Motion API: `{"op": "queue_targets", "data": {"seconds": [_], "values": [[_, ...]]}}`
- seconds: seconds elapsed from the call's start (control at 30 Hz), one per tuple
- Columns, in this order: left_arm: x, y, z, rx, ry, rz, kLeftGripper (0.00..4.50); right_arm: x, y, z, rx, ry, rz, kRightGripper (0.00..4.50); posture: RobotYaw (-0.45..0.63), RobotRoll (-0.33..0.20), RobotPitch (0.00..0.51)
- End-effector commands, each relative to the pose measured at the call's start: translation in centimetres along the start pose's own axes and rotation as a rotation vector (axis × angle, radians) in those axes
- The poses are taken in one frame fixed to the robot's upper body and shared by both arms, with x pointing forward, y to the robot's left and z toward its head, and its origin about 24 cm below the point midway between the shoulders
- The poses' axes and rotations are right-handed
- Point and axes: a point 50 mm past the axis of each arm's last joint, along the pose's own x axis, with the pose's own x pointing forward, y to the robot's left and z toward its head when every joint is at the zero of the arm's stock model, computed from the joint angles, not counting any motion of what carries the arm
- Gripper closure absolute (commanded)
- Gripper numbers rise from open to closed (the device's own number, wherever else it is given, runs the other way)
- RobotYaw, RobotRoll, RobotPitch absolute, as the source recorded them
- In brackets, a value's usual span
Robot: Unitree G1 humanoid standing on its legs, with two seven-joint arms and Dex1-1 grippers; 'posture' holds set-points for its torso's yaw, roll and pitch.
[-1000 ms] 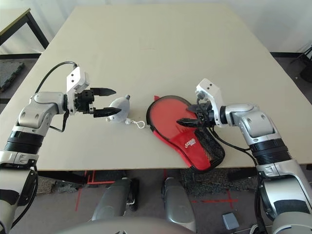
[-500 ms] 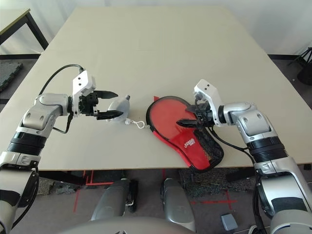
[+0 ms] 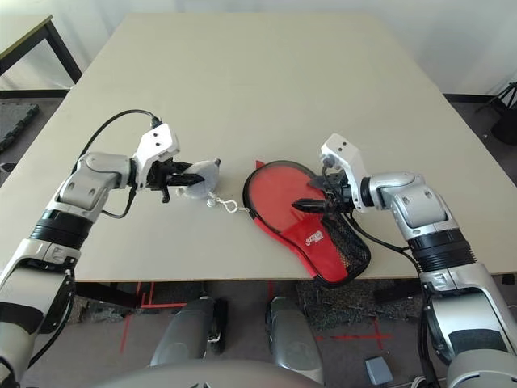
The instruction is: Store the ping-pong paddle in its case and zip it.
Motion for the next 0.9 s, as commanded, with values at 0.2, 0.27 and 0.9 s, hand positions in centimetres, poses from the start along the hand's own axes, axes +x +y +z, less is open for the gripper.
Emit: {"op": "queue_targets", "data": {"seconds": [0.2,0.27,0.9], "values": [[1.7,2.7,2.0,0.164,0.002,0.213,4.34,0.7,0.8,-2.1,0.068,0.053,0.019,0.00,0.03,0.000,0.111],[2.0,3.4,2.6,0.200,0.011,0.276,4.34,0.8,0.9,-2.3,0.074,0.051,0.017,0.00,0.03,0.000,0.113],[7.7,2.6,10.6,0.583,-0.084,0.550,4.34,1.0,2.3,-3.2,0.122,0.034,0.020,0.00,-0.05,0.000,0.136]]}}
